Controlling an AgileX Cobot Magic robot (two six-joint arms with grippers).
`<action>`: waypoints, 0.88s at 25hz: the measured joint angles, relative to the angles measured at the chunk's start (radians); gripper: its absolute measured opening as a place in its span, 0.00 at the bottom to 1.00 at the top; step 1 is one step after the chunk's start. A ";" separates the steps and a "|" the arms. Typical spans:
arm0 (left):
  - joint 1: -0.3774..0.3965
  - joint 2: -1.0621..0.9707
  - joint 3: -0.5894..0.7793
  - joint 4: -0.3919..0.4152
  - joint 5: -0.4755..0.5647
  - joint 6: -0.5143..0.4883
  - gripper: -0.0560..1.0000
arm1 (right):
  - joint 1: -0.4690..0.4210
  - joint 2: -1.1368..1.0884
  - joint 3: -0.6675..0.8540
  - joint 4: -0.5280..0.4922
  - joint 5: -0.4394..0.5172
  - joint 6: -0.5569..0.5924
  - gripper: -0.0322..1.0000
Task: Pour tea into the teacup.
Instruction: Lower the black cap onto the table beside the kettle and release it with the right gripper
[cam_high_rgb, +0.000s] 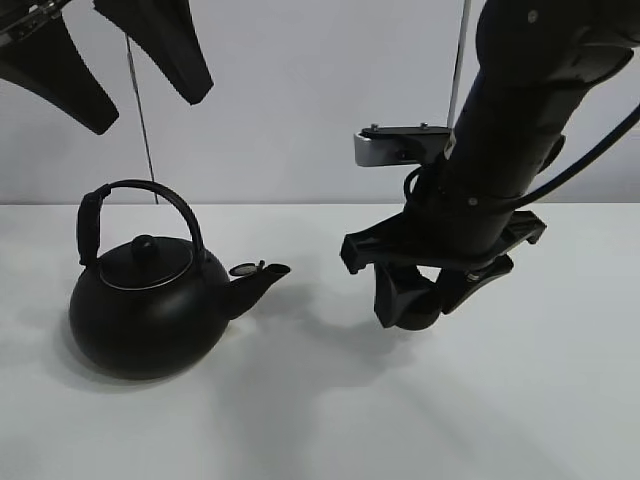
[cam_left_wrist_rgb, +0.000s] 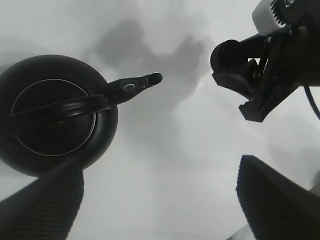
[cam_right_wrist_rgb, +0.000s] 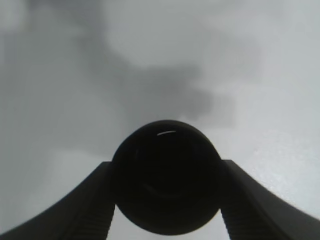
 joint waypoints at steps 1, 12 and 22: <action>0.000 0.000 0.000 0.000 0.000 0.000 0.63 | 0.012 0.000 0.000 0.001 -0.006 0.000 0.42; 0.000 0.000 0.000 0.000 0.000 0.000 0.63 | 0.037 0.074 -0.057 0.004 -0.034 0.000 0.42; 0.000 0.000 0.000 0.000 0.000 0.000 0.63 | 0.041 0.155 -0.154 0.004 0.030 -0.008 0.42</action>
